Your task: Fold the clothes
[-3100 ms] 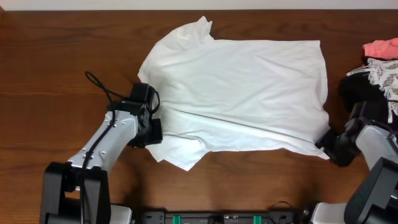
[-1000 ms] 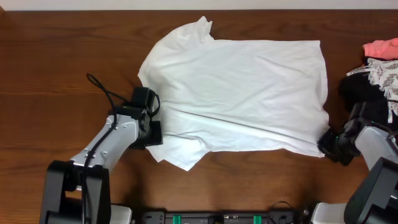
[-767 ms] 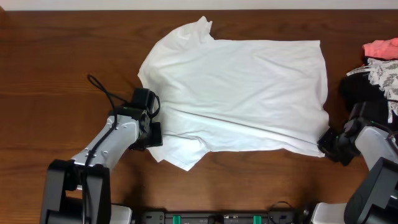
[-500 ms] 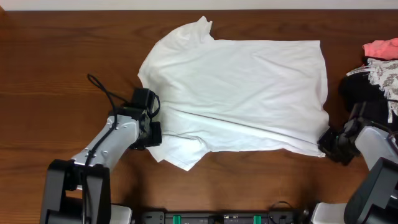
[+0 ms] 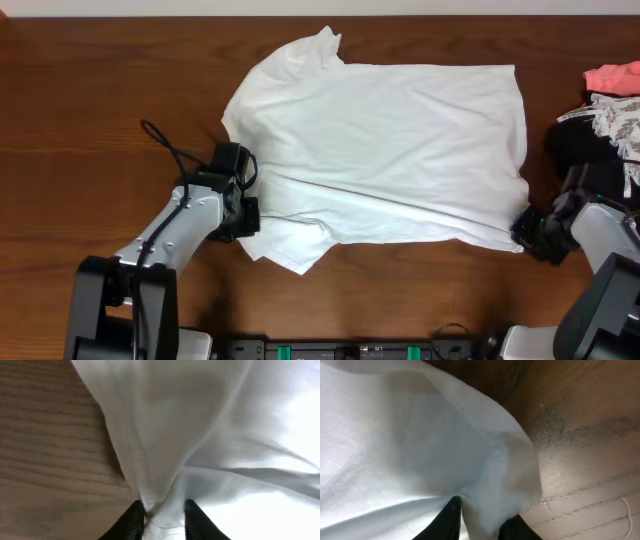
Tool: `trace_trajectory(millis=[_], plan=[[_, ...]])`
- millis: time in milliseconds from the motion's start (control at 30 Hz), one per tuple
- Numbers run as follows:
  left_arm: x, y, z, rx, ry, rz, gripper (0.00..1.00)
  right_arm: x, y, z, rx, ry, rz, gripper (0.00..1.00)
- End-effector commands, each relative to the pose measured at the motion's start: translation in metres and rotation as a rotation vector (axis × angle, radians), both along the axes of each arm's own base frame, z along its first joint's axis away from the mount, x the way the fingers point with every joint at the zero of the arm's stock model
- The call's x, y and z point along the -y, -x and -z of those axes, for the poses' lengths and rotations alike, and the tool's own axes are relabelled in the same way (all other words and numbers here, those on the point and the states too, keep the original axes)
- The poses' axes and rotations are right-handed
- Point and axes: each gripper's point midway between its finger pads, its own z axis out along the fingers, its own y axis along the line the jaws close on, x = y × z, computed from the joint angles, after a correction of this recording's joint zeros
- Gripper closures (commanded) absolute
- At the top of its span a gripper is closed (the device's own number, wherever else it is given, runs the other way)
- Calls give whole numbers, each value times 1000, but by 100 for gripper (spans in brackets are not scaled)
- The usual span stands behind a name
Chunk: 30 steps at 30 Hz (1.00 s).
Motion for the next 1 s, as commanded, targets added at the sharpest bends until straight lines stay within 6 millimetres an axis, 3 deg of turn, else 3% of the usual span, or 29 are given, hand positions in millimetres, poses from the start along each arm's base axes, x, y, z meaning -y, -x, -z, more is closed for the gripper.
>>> trace_trajectory(millis=[0, 267, 433, 800, 967], plan=[[-4, 5, 5, -22, -14, 3, 76, 1, 3, 1, -1, 0, -3, 77], [5, 3, -3, -34, 35, 6, 85, 1, 3, 1, -1, 1, -3, 76], [6, -1, -12, -36, 35, 6, 85, 1, 3, 1, 0, 1, -3, 76], [6, -2, -13, -33, 35, 6, 85, 1, 3, 1, 0, 1, -3, 76], [6, -2, -13, -33, 35, 6, 94, 1, 2, 1, 0, 1, -3, 75]])
